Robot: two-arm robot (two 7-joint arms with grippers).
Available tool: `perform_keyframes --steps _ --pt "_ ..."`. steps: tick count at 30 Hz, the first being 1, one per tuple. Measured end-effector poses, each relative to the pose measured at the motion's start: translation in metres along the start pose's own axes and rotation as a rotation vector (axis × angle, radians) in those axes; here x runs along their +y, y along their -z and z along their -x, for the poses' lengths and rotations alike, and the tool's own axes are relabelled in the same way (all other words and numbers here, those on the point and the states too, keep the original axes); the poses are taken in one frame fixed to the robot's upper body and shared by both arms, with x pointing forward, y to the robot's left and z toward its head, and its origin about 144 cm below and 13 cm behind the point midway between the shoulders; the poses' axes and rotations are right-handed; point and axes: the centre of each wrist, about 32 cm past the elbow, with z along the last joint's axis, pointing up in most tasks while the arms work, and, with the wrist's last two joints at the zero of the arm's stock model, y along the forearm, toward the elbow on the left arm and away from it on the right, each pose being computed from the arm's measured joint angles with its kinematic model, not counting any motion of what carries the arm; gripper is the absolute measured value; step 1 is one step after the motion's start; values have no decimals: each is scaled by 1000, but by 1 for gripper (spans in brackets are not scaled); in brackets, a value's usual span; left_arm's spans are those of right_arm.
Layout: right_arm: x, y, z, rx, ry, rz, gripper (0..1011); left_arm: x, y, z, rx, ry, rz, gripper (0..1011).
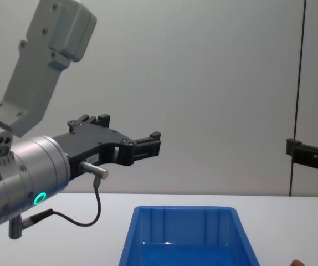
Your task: Pick up the two dolls from the table and place them into the box.
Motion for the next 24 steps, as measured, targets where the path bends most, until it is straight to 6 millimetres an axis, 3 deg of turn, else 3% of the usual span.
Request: perform_keyframes --steps 24 --pt "-14 20 -24 -34 40 213 1001 0 0 0 0 0 0 1001"
